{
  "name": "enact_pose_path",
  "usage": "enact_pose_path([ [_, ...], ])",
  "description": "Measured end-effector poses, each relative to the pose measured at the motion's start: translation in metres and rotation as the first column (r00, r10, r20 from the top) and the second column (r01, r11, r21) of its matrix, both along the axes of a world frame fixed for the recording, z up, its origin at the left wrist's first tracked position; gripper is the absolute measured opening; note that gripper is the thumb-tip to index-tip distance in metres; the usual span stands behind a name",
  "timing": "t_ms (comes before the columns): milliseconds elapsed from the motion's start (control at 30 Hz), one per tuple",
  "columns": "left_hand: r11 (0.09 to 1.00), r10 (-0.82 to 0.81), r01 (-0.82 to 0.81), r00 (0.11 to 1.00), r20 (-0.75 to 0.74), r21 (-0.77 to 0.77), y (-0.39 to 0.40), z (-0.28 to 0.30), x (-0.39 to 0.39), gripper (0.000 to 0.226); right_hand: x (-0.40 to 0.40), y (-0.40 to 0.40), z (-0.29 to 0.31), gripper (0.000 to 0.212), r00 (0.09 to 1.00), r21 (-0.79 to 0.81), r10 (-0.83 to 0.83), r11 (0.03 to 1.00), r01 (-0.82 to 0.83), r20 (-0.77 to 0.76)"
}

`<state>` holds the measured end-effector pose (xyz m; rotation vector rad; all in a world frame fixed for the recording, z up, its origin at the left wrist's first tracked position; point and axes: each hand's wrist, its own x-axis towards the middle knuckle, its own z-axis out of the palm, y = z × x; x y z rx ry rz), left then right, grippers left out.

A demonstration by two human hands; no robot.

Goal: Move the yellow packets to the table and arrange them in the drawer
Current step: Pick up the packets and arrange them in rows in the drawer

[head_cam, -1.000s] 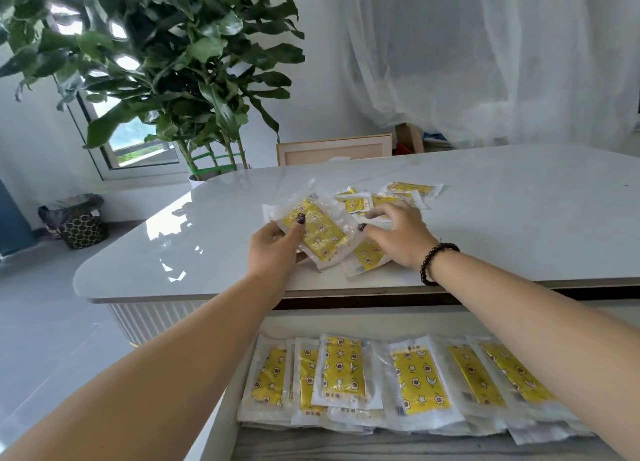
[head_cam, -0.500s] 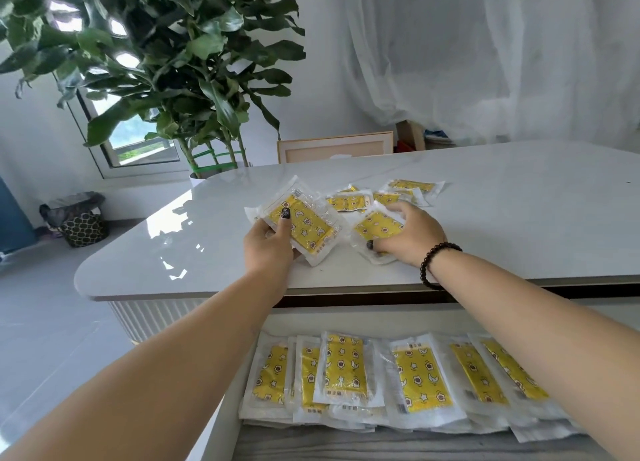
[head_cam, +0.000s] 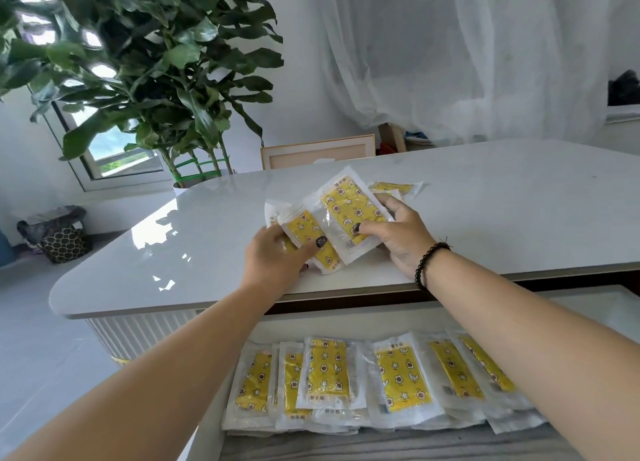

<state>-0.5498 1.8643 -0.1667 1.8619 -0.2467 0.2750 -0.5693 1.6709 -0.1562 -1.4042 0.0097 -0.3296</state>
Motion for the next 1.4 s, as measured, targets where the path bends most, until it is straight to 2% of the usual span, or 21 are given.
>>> enact_pose_path([
  [67, 0.996, 0.007, -0.008, 1.0, -0.018, -0.084, 0.001, 0.002, -0.001, 0.016, 0.001, -0.003, 0.001, 0.049, 1.0, 0.191, -0.002, 0.982, 0.005, -0.017],
  [133, 0.972, 0.016, -0.028, 0.998, -0.053, -0.232, 0.003, 0.006, -0.002, 0.011, 0.0, -0.007, 0.003, 0.039, 0.999, 0.321, -0.022, 0.947, 0.03, -0.031],
  [200, 0.936, 0.028, -0.061, 0.995, -0.099, -0.346, 0.008, 0.009, -0.002, 0.005, 0.001, -0.011, 0.004, 0.027, 0.999, 0.39, -0.036, 0.92, 0.041, -0.02],
  [300, 0.919, 0.011, -0.055, 0.993, -0.115, -0.391, 0.011, 0.009, 0.0, 0.007, 0.002, -0.013, 0.003, 0.023, 0.998, 0.435, -0.065, 0.899, 0.051, 0.016],
  [367, 0.947, -0.012, -0.022, 0.995, -0.101, -0.322, 0.008, 0.008, 0.0, 0.008, 0.001, -0.011, 0.001, 0.024, 0.994, 0.35, -0.096, 0.934, 0.072, 0.051],
  [467, 0.992, -0.002, 0.001, 1.0, -0.01, -0.124, 0.003, 0.004, -0.001, 0.007, -0.001, -0.004, 0.0, 0.025, 0.992, 0.133, -0.086, 0.988, 0.073, 0.094],
  [600, 0.999, -0.046, 0.045, 0.994, 0.098, 0.006, -0.002, -0.001, -0.009, 0.008, -0.005, 0.004, 0.0, 0.025, 0.981, -0.126, -0.095, 0.985, 0.117, 0.166],
  [667, 0.993, -0.102, 0.093, 0.983, 0.152, 0.067, -0.003, -0.002, -0.015, 0.009, -0.005, 0.006, 0.001, 0.03, 0.981, -0.196, -0.084, 0.973, 0.118, 0.177],
  [733, 0.98, -0.17, 0.147, 0.97, 0.176, 0.133, -0.003, -0.001, -0.022, 0.018, -0.005, 0.007, 0.001, 0.029, 0.984, -0.192, -0.043, 0.978, 0.077, 0.172],
  [833, 0.95, -0.208, 0.145, 0.955, 0.212, 0.278, -0.002, -0.003, -0.025, 0.032, -0.006, 0.009, 0.001, 0.033, 0.982, -0.184, 0.002, 0.982, 0.033, 0.188],
  [933, 0.932, -0.228, 0.153, 0.952, 0.205, 0.329, -0.002, -0.004, -0.023, 0.034, -0.003, 0.008, -0.002, 0.042, 0.986, -0.189, 0.005, 0.982, 0.028, 0.167],
  [1000, 0.916, -0.236, 0.148, 0.95, 0.204, 0.373, -0.003, -0.005, -0.022, 0.035, 0.0, 0.007, -0.003, 0.057, 0.994, -0.138, 0.011, 0.99, 0.004, 0.109],
  [1100, 0.899, -0.235, 0.14, 0.954, 0.186, 0.416, -0.005, -0.005, -0.021, 0.04, 0.002, 0.005, -0.003, 0.068, 0.996, -0.032, 0.084, 0.996, -0.083, 0.013],
  [1200, 0.898, -0.212, 0.122, 0.962, 0.172, 0.422, -0.006, -0.004, -0.02, 0.04, 0.003, 0.005, -0.003, 0.076, 0.988, -0.053, 0.157, 0.986, -0.157, -0.005],
  [1333, 0.908, -0.167, 0.097, 0.976, 0.141, 0.407, -0.007, 0.0, -0.024, 0.04, 0.001, 0.007, -0.005, 0.066, 0.991, -0.11, 0.13, 0.985, -0.13, -0.008],
  [1400, 0.91, -0.156, 0.094, 0.98, 0.122, 0.405, -0.007, 0.001, -0.026, 0.039, -0.003, 0.008, -0.003, 0.062, 0.996, -0.09, 0.086, 0.992, -0.086, -0.01],
])
